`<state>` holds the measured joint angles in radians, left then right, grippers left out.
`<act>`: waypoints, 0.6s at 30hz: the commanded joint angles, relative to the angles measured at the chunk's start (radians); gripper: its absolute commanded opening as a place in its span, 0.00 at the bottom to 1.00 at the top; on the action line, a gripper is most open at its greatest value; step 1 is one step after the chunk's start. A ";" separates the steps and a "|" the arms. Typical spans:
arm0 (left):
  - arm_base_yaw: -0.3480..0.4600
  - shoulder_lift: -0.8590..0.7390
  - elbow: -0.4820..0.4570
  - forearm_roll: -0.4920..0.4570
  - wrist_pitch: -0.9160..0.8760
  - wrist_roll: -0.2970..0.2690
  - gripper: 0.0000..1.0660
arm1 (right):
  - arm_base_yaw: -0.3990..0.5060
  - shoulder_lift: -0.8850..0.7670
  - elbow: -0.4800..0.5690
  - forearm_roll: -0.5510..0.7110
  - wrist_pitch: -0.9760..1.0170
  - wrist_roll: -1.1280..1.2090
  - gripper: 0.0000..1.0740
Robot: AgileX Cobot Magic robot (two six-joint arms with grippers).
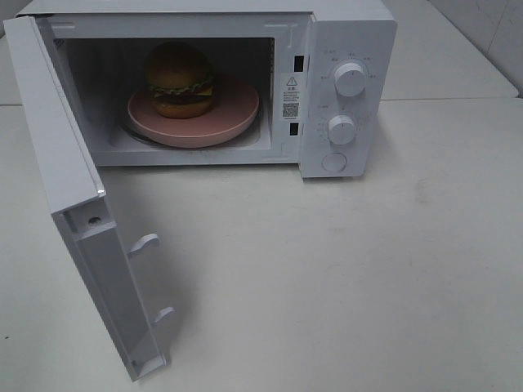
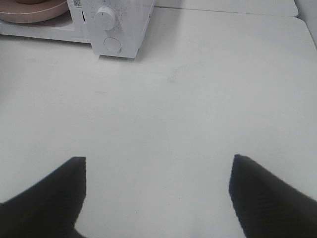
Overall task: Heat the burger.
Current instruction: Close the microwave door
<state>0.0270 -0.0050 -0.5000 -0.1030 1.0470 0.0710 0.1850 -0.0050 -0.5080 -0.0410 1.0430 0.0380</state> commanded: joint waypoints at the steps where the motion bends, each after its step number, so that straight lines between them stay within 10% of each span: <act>1: 0.001 -0.024 0.003 -0.001 -0.009 0.000 0.77 | -0.007 -0.027 0.001 0.002 -0.006 -0.007 0.71; 18: 0.001 -0.022 0.003 -0.001 -0.009 0.000 0.77 | -0.007 -0.027 0.001 0.002 -0.006 -0.007 0.71</act>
<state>0.0270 -0.0050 -0.5000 -0.1030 1.0470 0.0710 0.1850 -0.0050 -0.5080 -0.0410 1.0440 0.0380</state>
